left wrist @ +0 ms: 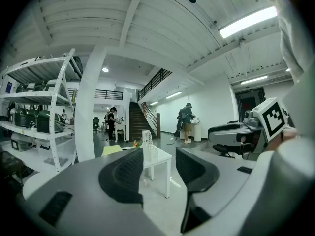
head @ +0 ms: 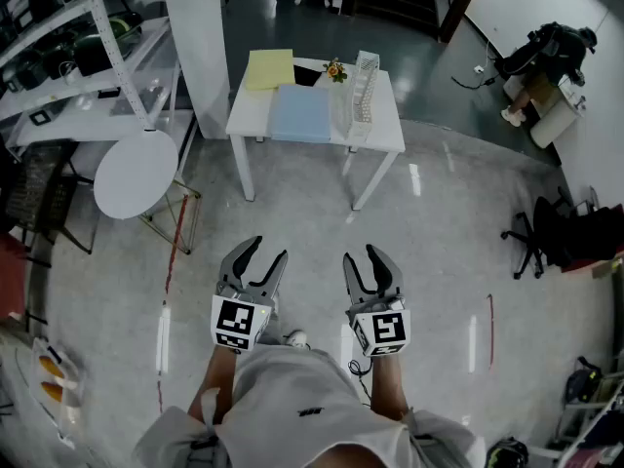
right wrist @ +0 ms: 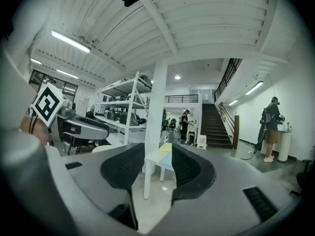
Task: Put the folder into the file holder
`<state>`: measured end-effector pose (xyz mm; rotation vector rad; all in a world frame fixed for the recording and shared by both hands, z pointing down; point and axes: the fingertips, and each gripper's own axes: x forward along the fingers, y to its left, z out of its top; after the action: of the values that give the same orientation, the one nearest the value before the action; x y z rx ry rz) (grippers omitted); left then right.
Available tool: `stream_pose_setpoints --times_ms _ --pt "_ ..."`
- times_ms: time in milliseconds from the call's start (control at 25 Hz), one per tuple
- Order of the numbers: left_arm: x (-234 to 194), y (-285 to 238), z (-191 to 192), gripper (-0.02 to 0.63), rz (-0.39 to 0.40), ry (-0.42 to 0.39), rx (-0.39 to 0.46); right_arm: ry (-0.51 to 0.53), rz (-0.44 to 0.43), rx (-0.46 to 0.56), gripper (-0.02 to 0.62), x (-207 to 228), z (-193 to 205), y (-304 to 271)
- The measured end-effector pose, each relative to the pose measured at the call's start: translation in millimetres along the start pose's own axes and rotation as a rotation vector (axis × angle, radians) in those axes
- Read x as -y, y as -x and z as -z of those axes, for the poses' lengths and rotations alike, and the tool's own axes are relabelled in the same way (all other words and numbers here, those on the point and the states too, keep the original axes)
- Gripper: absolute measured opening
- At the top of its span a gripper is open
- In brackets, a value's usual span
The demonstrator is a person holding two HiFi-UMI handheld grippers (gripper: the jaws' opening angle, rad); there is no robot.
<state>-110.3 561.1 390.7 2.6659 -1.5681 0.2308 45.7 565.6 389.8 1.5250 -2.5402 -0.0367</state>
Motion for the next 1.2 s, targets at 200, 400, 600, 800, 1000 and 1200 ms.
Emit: stream_pose_setpoints --times_ms 200,400,600,800,1000,1200 --pt "-2 -10 4 0.219 -0.006 -0.003 -0.004 -0.054 0.007 0.006 0.176 4 6 -8" --pt "-11 -37 6 0.216 0.001 0.014 -0.011 -0.04 -0.024 -0.006 0.177 12 11 -33" --pt "-32 -66 4 0.215 0.006 0.016 -0.013 -0.035 -0.029 -0.008 0.176 23 7 -70" --pt "-57 -99 1 0.213 0.007 0.013 -0.02 -0.045 -0.009 -0.009 0.177 40 2 -105" --pt "-81 -134 -5 0.209 0.02 0.01 -0.022 -0.043 -0.01 -0.024 0.176 54 0 -143" --pt "-105 -162 -7 0.206 0.038 0.007 -0.028 -0.049 0.005 -0.03 0.176 61 -4 -180"
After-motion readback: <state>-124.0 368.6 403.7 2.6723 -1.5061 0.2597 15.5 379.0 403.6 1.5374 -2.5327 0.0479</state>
